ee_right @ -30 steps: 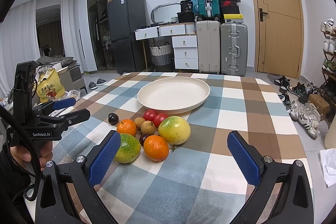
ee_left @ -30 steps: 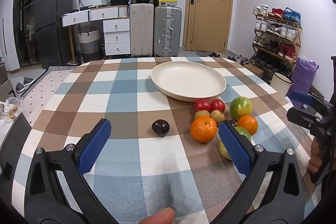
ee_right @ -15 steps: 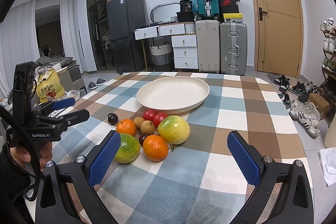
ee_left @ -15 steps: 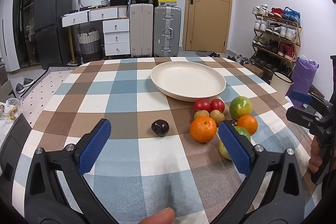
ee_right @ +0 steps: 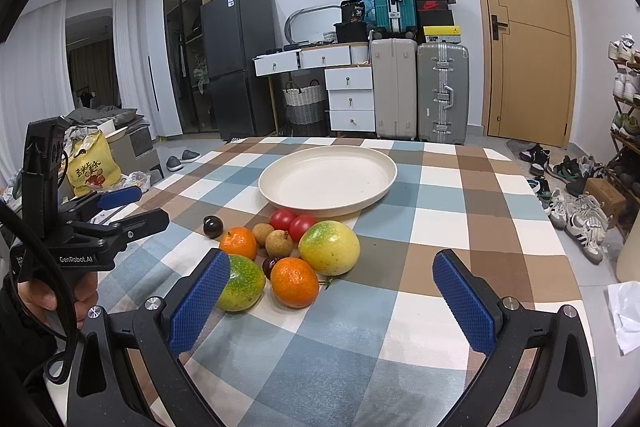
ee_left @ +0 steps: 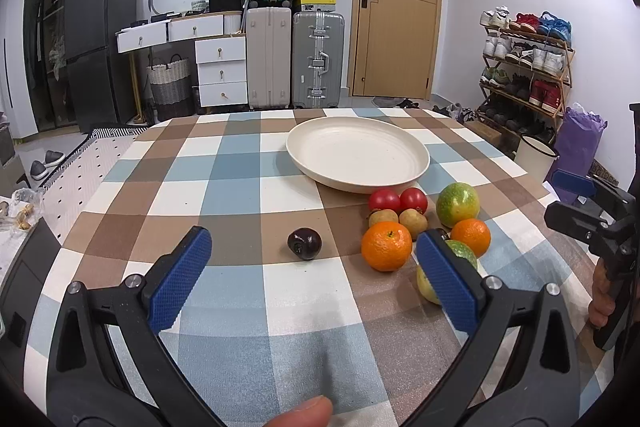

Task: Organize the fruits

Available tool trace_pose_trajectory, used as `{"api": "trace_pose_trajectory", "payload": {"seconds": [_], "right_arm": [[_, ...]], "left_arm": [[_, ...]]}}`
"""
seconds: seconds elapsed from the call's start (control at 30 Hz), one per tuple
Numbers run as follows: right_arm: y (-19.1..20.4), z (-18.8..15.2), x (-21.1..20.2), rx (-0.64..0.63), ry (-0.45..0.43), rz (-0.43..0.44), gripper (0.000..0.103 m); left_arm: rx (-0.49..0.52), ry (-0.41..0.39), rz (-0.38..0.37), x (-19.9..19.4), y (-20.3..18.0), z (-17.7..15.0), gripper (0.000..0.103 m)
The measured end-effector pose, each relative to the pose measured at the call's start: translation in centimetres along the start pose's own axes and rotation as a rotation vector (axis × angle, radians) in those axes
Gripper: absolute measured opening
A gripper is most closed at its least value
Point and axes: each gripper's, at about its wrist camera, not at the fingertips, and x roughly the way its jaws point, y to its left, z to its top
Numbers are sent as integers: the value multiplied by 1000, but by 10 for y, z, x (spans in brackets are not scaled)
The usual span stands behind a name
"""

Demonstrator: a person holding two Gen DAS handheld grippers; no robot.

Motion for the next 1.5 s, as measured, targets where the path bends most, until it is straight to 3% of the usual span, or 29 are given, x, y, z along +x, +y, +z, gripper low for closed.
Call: {"api": "trace_pose_trajectory", "payload": {"seconds": [0.9, 1.07, 1.4, 1.5], "right_arm": [[2, 2, 2, 19, 36, -37, 103], [-2, 4, 4, 40, 58, -55, 103], [-3, 9, 26, 5, 187, -98, 103], [-8, 10, 36, 27, 232, -71, 102]], "left_arm": [[13, -15, 0, -2, -8, 0, 102], [24, 3, -36, -3, -10, 1, 102], [62, 55, -73, 2, -23, 0, 102], [64, 92, -103, 8, -30, 0, 102]]}}
